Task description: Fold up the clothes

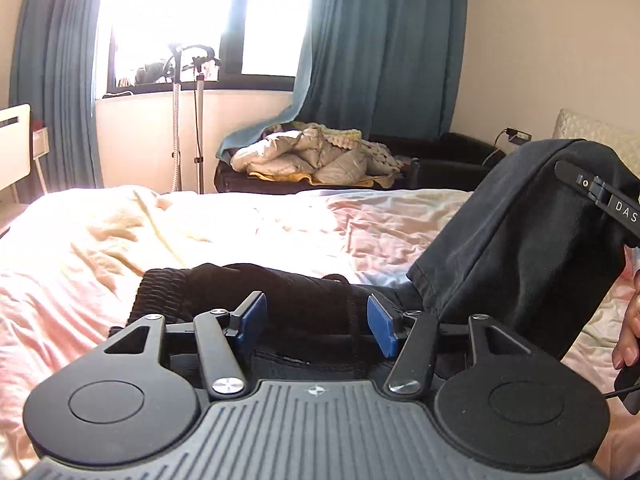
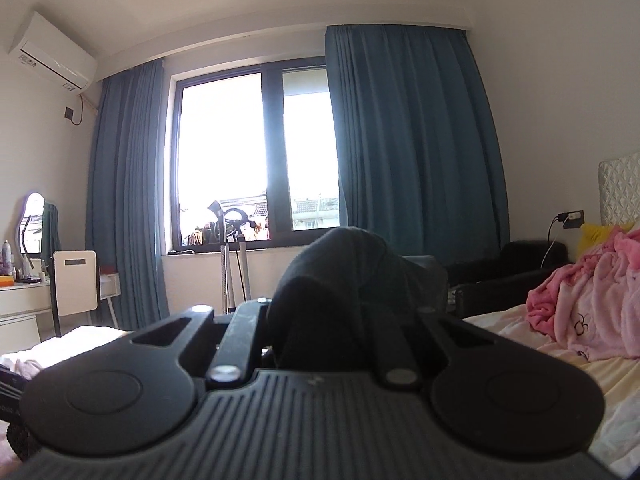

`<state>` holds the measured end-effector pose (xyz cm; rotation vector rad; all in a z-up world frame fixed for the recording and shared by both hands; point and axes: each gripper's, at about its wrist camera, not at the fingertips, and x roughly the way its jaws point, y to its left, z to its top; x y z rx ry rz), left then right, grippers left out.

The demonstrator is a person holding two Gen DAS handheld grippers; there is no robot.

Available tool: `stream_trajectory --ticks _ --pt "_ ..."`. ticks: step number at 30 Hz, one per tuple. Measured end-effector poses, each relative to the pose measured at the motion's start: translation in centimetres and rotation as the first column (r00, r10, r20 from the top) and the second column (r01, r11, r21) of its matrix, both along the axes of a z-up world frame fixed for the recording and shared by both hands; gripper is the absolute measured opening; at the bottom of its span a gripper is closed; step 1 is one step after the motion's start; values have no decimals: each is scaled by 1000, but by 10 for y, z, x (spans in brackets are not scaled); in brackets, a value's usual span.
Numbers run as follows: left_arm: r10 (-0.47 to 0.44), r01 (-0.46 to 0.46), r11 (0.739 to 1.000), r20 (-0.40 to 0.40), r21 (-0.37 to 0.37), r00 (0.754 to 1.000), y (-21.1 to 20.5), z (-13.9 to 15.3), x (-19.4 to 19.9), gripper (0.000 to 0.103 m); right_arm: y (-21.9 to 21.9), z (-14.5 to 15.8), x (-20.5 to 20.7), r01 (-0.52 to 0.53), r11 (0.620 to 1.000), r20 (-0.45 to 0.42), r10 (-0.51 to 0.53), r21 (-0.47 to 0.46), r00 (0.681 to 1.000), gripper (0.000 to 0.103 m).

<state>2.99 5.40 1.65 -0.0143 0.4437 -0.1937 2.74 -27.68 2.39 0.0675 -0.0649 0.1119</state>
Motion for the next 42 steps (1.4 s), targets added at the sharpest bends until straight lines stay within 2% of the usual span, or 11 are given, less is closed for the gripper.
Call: stream_trajectory --ticks 2,6,12,18,21,22,29,34,37,40,42 --pt "46 -47 999 24 25 999 11 -2 -3 79 16 4 2 1 999 -14 -2 -40 1000 15" --pt "132 -141 985 84 102 988 25 -2 7 87 63 8 12 -10 990 -22 7 -142 1000 15" --pt "286 -272 955 120 -120 951 86 14 1 89 165 2 44 -105 959 -67 91 -265 994 15" --pt "472 -402 840 126 -365 872 141 20 -7 89 302 -45 70 -314 837 -202 248 -448 948 15" --pt "489 -423 835 121 -352 864 148 17 -2 90 358 -86 73 -408 746 -310 278 -527 909 15" --pt "490 -433 838 110 -332 865 147 16 1 90 363 -92 74 -416 743 -327 276 -525 904 16" --pt "428 -384 866 77 -322 901 142 10 7 90 356 -92 71 -470 786 -354 340 -402 872 27" --pt "393 -364 879 36 -308 919 133 4 13 90 317 -71 44 -540 789 -343 441 -292 830 54" --pt "366 -344 886 14 -311 930 124 2 15 90 284 -56 19 -570 784 -314 491 -247 812 62" --pt "330 -318 903 -7 -290 944 110 -3 17 90 240 -46 2 -542 807 -291 474 -235 831 64" --pt "300 -295 913 -27 -283 954 98 -7 18 90 206 -45 -2 -480 851 -279 418 -213 864 65"
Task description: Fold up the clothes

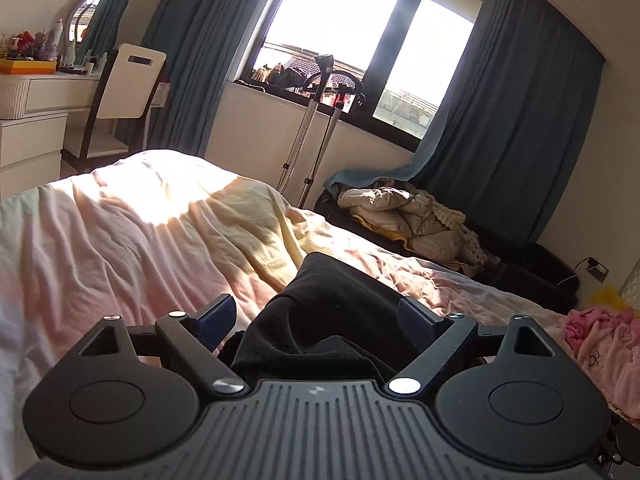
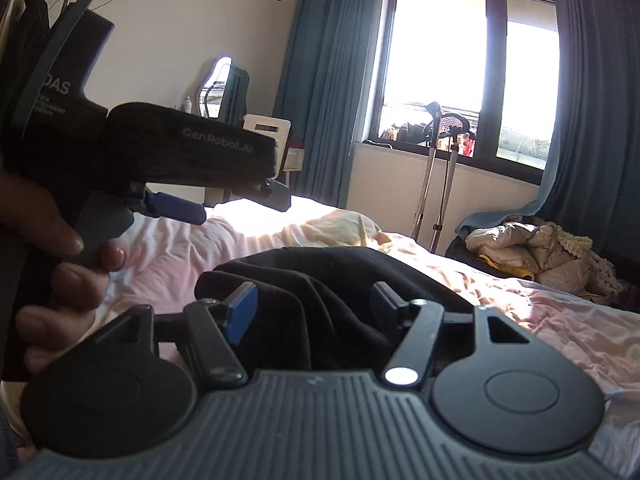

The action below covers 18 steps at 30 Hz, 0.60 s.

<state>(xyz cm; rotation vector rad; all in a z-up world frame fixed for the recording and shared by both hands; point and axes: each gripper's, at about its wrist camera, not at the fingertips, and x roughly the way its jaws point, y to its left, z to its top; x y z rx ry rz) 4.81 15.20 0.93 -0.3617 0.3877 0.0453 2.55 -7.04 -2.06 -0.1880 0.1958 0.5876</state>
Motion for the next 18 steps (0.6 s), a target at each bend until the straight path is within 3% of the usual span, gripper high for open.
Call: stream_trajectory --ticks 4,6,9,11,14,18 --pt "-53 54 998 -32 40 998 -28 -10 4 90 -67 -7 7 222 968 -70 -215 118 974 65" --pt "-68 70 996 -40 54 997 -38 -14 5 90 -85 -16 14 273 946 -122 -255 175 959 65" --pt "-69 72 994 -47 82 997 -51 -20 8 90 -89 -33 23 272 944 -179 -240 187 954 65" --pt "-62 66 993 -50 94 997 -57 -23 10 90 -82 -52 32 241 959 -271 -194 152 943 64" --pt "-44 48 997 -67 57 997 -56 -23 10 90 -73 -75 32 220 968 -280 -180 119 943 66" --pt "-57 56 998 -64 -5 996 -53 -20 -5 90 -76 -74 29 228 962 -308 -173 153 936 66"
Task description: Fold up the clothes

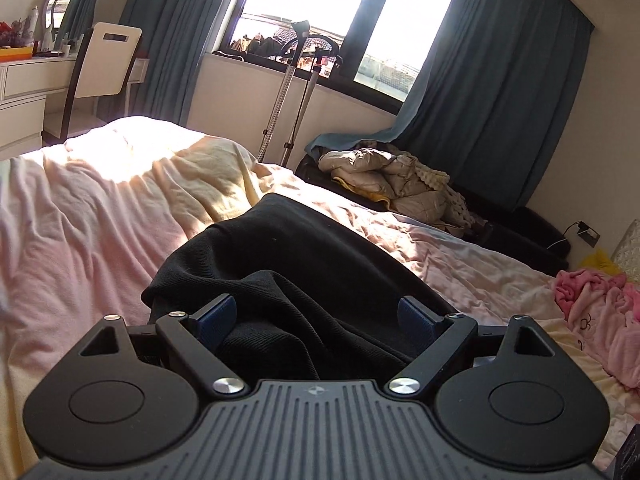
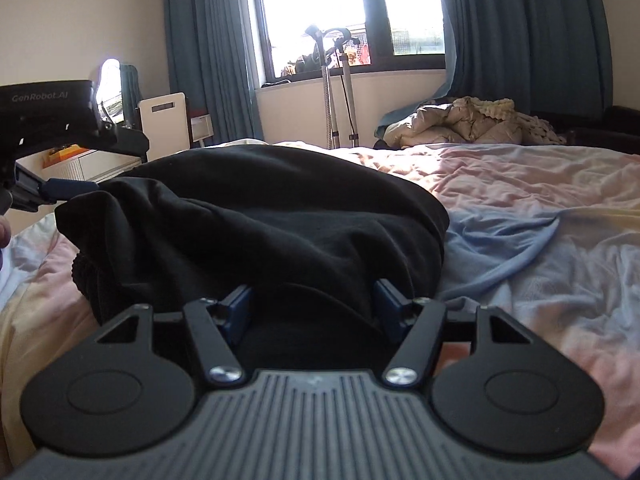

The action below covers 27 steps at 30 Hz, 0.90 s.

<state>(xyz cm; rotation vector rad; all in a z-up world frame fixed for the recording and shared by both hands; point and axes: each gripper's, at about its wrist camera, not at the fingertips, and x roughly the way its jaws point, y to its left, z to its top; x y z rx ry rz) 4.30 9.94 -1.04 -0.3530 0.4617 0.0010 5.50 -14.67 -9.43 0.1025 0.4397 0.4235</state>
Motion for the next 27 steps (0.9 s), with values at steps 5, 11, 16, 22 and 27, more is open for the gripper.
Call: stream_trajectory --ticks 5,11,16,22,27 --pt "-59 55 989 -25 -140 998 9 -5 -7 90 2 1 -12 6 1000 1 -6 -30 1000 66" --pt "-104 82 934 -44 -347 994 24 -22 4 90 9 5 -23 37 996 31 -35 -85 999 66" --pt "-131 117 901 -4 -418 991 26 -28 9 90 3 -2 -5 64 998 -12 -65 -24 998 71" --pt "-166 129 871 -37 -474 985 20 -42 23 90 10 0 -17 73 994 -39 -77 -85 996 68" --pt "-194 134 813 -47 -566 980 22 -55 35 90 5 6 -26 36 993 -105 -47 -111 993 49"
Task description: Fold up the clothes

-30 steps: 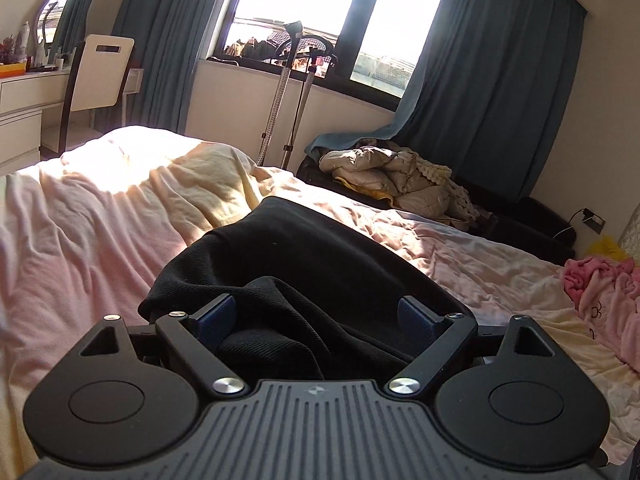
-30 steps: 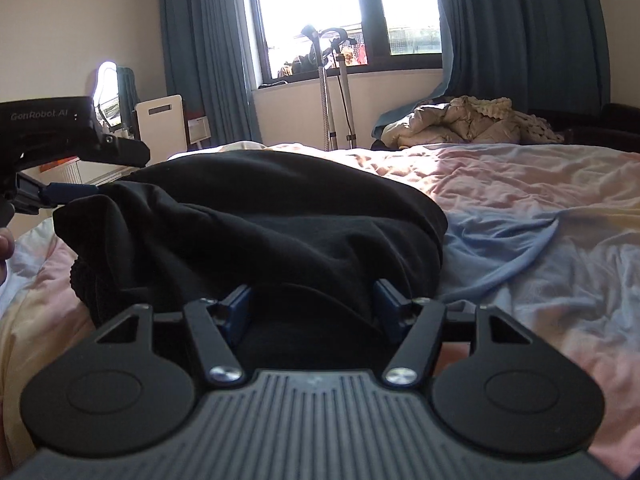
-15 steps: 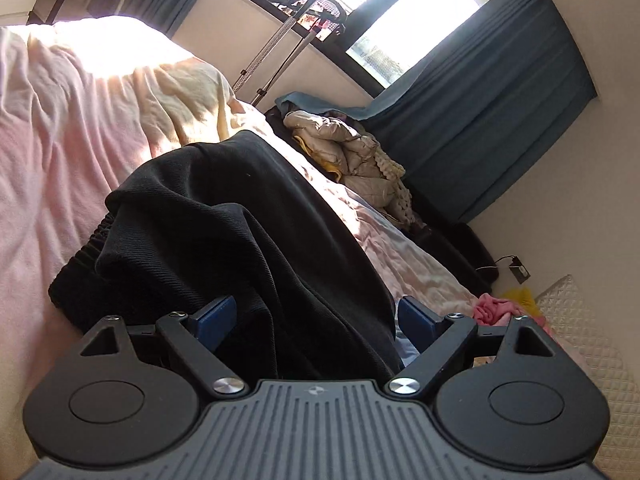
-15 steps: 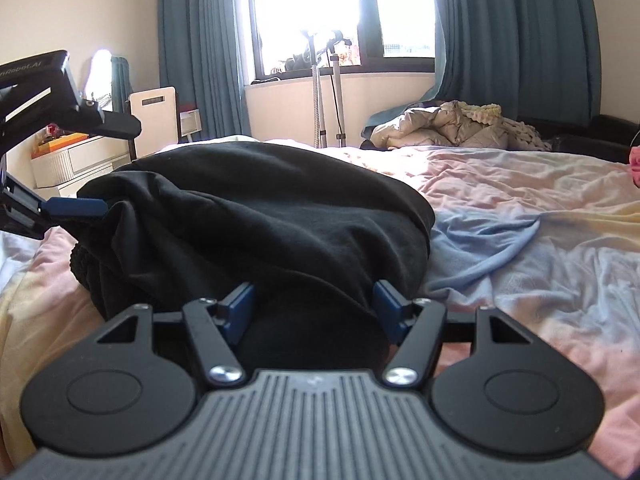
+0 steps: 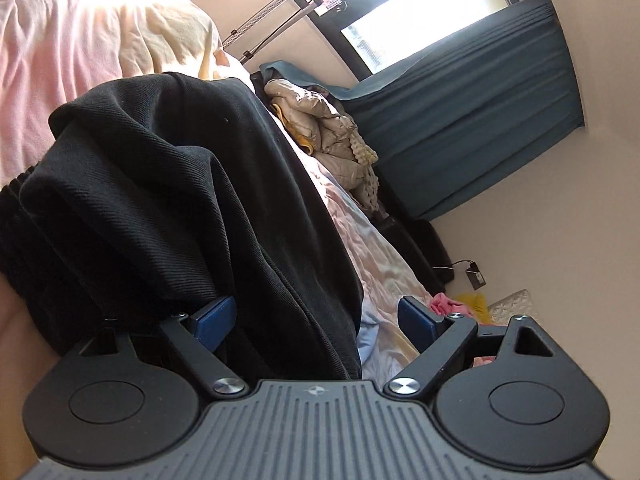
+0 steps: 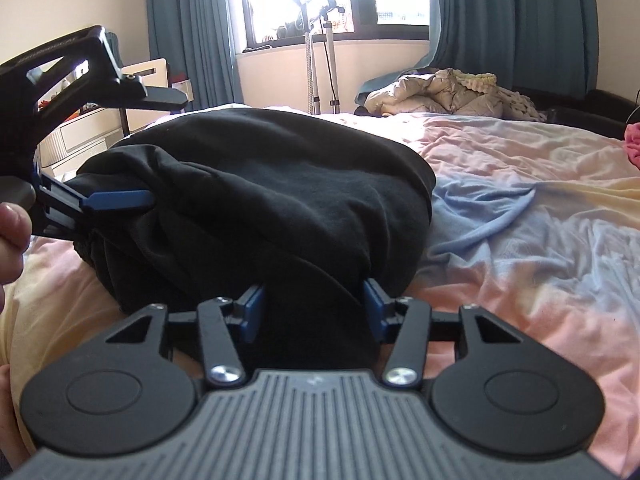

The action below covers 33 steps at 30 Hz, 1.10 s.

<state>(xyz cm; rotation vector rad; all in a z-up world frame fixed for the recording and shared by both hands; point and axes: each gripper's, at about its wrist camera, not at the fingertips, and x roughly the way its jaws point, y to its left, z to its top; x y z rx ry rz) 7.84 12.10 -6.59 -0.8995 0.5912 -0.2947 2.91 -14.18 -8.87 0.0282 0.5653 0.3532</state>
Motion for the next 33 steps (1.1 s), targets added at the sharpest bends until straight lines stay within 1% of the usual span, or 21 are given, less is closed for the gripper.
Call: stream_trajectory --ticks 3,4,5,8,10,12,13,15,16,17,18,19,20,21,22,23,25,26,28,30,33 --pt "0 0 999 -7 -50 1000 3 -5 5 89 -1 0 -3 -16 1000 -46 16 -7 999 43" --pt "-3 3 998 -2 -58 1000 4 -6 7 89 1 0 -5 -27 1000 -59 26 -17 998 37" --pt "-9 9 998 2 -62 1000 3 -7 9 89 3 -1 -6 -37 999 -72 35 -27 997 36" --pt "-26 25 999 -21 -48 999 -2 -13 22 89 11 0 -9 -41 997 -57 38 -62 998 36" --pt "-10 10 1000 -28 -23 1000 -5 -16 32 87 11 4 -9 -32 998 -48 30 -46 998 36" --pt "0 -2 1000 -53 -24 999 -5 -17 45 85 8 7 -8 -21 1000 -34 21 -17 999 38" --pt "3 -5 1000 -65 -25 998 -4 -17 51 82 6 9 -8 -18 1000 -24 18 -3 1000 41" --pt "16 -19 999 -91 -31 996 -2 -19 62 73 2 12 -9 -10 1000 -4 10 26 1000 45" --pt "32 -36 999 -104 -39 994 1 -21 66 63 1 15 -11 -4 999 15 4 37 1000 45" --pt "48 -54 998 -114 -45 992 3 -24 69 43 -1 18 -13 2 999 38 -4 49 999 45" --pt "64 -70 996 -122 -48 990 6 -26 73 31 -3 22 -16 17 998 77 -22 61 997 44" --pt "71 -78 996 -124 -52 990 9 -28 75 15 -4 27 -22 38 996 135 -48 76 990 47" --pt "72 -79 995 -114 -58 991 11 -27 77 13 -5 32 -26 46 995 185 -61 85 981 49" --pt "73 -79 995 -98 -64 993 11 -27 77 11 -3 35 -29 39 996 220 -56 81 974 55" --pt "71 -76 995 -72 -64 995 10 -23 76 10 0 36 -29 26 998 239 -40 60 970 58" --pt "67 -69 996 -39 -60 997 8 -18 73 10 5 35 -29 12 999 253 -20 33 967 60" --pt "45 -43 995 26 -85 999 5 -7 66 9 16 30 -24 -7 999 260 15 -31 965 67" --pt "32 -27 996 56 -87 998 3 -1 63 9 21 26 -20 -11 998 266 26 -58 964 68" --pt "3 3 998 103 -65 995 -1 9 58 9 27 24 -9 -9 997 280 29 -71 960 69" --pt "-7 16 996 111 -85 994 1 9 57 9 36 26 5 2 995 292 26 -96 956 69" --pt "-6 17 993 90 -118 996 5 2 58 9 54 28 25 -5 988 299 52 -155 953 69"
